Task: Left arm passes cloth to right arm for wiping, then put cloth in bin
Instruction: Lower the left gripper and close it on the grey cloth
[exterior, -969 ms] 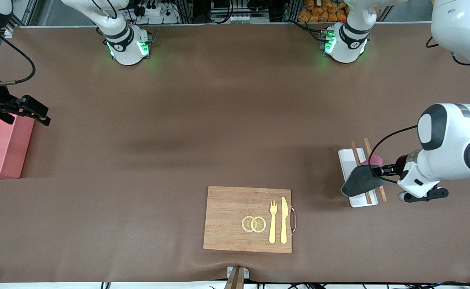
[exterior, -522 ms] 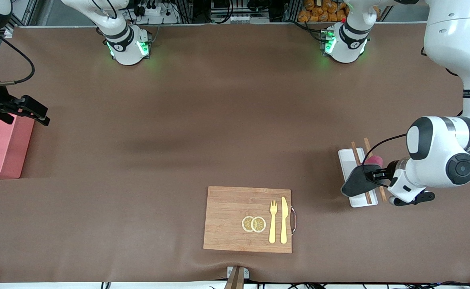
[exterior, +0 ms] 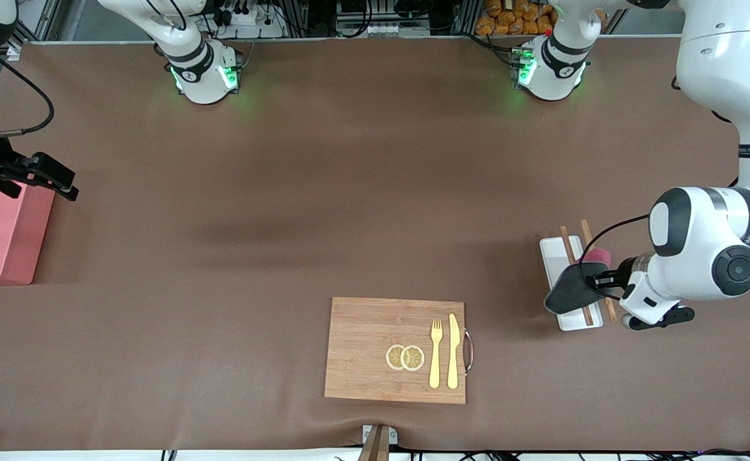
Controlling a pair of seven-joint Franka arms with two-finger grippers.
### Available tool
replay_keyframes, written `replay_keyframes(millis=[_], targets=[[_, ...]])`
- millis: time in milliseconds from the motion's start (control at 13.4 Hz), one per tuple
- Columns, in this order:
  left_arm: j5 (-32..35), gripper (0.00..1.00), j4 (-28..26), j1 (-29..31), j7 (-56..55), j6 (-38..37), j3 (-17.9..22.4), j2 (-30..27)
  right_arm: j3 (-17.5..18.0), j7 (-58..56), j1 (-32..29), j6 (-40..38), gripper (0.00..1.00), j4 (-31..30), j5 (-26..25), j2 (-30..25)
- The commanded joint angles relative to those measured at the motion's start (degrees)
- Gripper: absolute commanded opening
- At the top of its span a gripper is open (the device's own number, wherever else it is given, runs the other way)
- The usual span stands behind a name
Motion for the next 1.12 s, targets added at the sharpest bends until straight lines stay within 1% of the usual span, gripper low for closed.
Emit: replay_keyframes(millis=[0, 75, 224, 596, 894, 969, 1043], targets=[[-0.1, 0.49, 0.5, -0.3, -0.9, 0.0, 0.1, -0.1, 0.4, 0.2, -0.8, -0.2, 1.00, 0.6, 0.0, 0.2], [-0.1, 0.45, 0.6, -0.4, -1.2, 0.0, 0.1, -0.1, 0.3, 0.2, -0.7, -0.2, 1.00, 0.5, 0.0, 0.2], [-0.1, 0.41, 0.7, -0.6, -1.8, 0.0, 0.1, -0.1, 0.4, 0.1, -1.3, -0.1, 1.00, 0.5, 0.1, 0.4], [-0.1, 0.26, 0.8, -0.6, -1.9, 0.0, 0.1, -0.1, 0.4, 0.0, -1.5, -0.1, 1.00, 0.5, 0.1, 0.4], [-0.1, 0.18, 0.8, -0.6, -1.9, 0.0, 0.1, -0.1, 0.4, 0.0, -1.5, -0.1, 1.00, 0.5, 0.1, 0.5], [-0.1, 0.12, 0.8, -0.6, -1.9, 0.0, 0.1, -0.1, 0.4, 0.0, -1.5, -0.1, 1.00, 0.5, 0.1, 0.5], [0.0, 0.10, 0.7, -0.6, -1.9, 0.0, 0.1, -0.1, 0.4, -0.1, -1.5, -0.1, 1.00, 0.4, 0.1, 0.6]])
